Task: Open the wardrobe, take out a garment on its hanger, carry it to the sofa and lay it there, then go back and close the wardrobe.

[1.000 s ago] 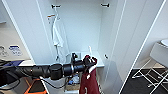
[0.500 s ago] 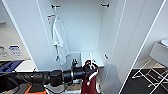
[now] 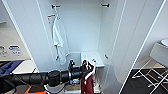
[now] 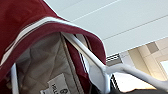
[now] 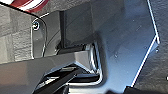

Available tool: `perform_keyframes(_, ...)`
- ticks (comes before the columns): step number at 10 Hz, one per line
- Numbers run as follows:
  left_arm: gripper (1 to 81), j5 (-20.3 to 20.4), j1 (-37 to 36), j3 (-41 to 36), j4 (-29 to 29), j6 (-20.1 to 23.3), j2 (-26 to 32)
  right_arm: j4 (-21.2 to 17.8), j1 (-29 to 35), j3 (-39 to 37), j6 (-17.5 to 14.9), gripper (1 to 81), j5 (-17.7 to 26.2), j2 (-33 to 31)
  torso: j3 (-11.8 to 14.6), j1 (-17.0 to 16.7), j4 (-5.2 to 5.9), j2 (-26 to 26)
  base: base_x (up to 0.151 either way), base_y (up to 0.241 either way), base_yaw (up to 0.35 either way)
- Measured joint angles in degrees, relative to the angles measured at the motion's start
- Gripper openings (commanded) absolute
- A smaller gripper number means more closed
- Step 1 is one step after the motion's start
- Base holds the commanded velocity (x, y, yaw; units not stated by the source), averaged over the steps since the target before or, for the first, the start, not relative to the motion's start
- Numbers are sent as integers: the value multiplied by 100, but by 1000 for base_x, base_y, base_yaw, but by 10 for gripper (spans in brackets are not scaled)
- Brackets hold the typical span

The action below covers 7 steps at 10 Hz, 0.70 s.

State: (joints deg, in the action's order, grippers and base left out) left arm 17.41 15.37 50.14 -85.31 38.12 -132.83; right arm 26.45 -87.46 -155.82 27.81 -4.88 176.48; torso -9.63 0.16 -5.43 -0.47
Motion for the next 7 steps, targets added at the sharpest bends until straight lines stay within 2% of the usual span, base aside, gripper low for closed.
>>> perform_keyframes(7,10,-10,0,-15,13,66,63,-5,2,9,-6,811,0,0,0,0,0,0,0,0,0)
